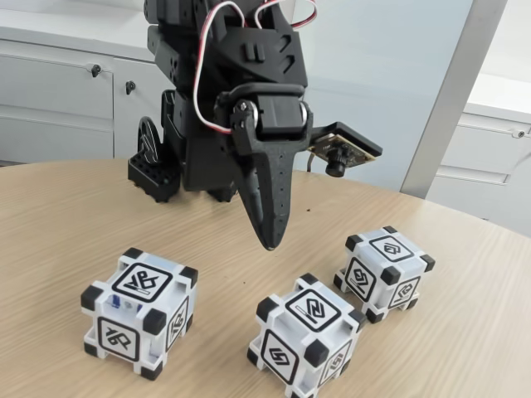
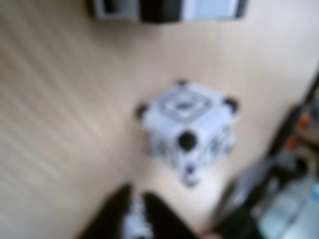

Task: Stack cubes from left to right.

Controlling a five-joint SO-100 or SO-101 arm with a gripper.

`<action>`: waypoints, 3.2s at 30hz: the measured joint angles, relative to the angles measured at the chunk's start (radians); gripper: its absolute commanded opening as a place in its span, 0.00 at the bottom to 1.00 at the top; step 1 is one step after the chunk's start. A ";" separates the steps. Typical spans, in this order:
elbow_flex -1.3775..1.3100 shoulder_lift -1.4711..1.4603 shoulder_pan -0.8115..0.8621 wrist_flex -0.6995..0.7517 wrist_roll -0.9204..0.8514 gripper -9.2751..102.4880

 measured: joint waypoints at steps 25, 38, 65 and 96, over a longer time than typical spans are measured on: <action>0.000 0.000 0.003 0.000 -0.123 0.08; -0.087 -0.014 0.000 0.037 -0.020 0.08; -1.062 -1.071 -0.411 0.367 0.422 0.24; -1.069 -1.499 -0.430 0.210 0.334 0.43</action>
